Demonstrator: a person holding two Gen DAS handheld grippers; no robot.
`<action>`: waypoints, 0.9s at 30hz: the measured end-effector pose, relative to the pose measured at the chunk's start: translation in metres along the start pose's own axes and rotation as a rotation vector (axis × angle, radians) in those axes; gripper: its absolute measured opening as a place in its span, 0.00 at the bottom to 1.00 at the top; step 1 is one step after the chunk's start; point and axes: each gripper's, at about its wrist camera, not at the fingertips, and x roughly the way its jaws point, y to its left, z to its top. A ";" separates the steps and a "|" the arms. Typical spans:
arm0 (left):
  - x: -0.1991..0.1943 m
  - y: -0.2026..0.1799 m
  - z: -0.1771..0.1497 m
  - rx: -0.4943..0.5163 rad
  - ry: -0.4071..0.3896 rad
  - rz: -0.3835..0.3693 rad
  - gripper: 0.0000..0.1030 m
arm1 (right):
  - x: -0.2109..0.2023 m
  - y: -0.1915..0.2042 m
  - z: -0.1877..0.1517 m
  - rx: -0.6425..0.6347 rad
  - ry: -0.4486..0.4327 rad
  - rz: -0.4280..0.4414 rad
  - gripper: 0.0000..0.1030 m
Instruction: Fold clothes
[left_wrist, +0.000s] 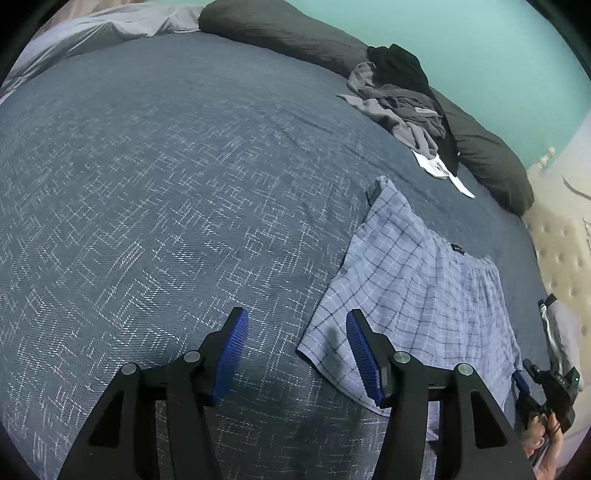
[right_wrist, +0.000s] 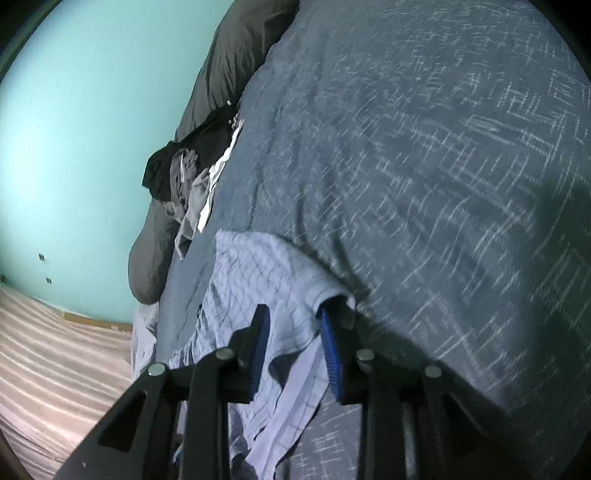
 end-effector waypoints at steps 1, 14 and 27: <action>0.000 0.000 0.000 0.001 0.000 0.000 0.58 | 0.001 0.000 -0.001 -0.001 0.003 -0.004 0.28; 0.002 -0.005 -0.002 0.013 0.006 -0.005 0.58 | 0.016 0.009 -0.018 -0.020 0.055 -0.016 0.28; 0.001 -0.005 -0.003 0.012 0.009 0.000 0.58 | 0.004 -0.006 -0.006 0.047 -0.029 0.031 0.00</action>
